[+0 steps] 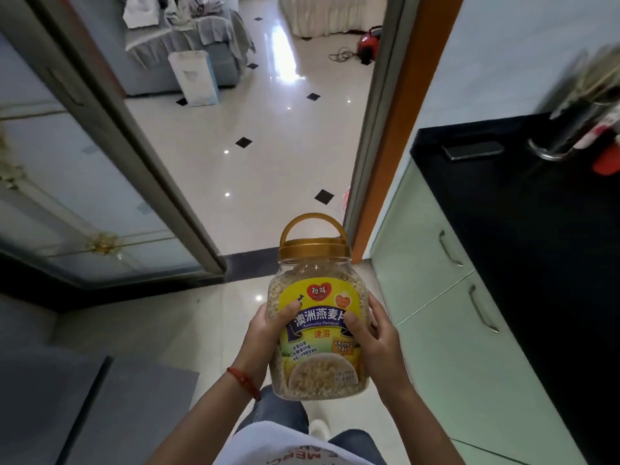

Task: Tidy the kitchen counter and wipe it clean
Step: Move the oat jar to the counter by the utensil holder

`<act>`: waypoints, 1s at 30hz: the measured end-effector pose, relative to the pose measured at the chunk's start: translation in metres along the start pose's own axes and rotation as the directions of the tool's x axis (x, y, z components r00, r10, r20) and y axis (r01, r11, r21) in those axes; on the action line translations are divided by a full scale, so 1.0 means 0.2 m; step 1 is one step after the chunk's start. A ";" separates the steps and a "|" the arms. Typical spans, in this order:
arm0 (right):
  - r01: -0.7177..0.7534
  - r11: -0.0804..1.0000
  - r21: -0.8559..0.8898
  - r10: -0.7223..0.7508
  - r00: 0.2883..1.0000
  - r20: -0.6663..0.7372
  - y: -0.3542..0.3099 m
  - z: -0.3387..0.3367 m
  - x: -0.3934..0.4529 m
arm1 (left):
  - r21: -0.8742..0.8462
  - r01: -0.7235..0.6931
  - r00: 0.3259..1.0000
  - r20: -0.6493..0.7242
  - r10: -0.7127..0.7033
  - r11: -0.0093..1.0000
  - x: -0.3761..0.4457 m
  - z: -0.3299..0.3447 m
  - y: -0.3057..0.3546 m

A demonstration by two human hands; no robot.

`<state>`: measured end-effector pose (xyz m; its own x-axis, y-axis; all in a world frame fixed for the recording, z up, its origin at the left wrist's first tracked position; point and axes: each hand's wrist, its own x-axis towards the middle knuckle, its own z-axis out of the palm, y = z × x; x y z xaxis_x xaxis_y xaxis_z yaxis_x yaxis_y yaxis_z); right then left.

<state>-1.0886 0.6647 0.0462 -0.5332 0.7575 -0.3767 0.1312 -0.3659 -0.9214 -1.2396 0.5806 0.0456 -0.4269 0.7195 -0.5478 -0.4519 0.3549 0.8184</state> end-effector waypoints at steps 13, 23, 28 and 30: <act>0.064 0.979 0.191 0.029 0.895 -0.445 -0.32 -0.21 0.67 | 0.292 0.047 0.936 0.320 -0.144 0.955 0.98 0.41 0.57; 0.192 0.920 0.342 0.120 0.694 -0.710 -0.40 -0.59 0.79 | 0.495 -0.027 0.779 0.555 -0.293 0.868 1.33 1.03 0.65; 0.263 0.892 0.367 0.123 0.640 -0.759 -0.44 -0.88 0.83 | 0.573 -0.067 0.739 0.579 -0.345 0.817 1.45 1.40 0.61; 0.286 0.885 0.366 0.110 0.636 -0.764 -0.46 -1.00 0.85 | 0.562 -0.096 0.739 0.593 -0.320 0.822 1.48 1.54 0.60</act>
<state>-1.0243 0.9356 0.0482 0.3133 0.8546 -0.4142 -0.3424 -0.3052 -0.8886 -1.1787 1.0193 0.0348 0.2936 0.7722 -0.5634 0.1099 0.5582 0.8224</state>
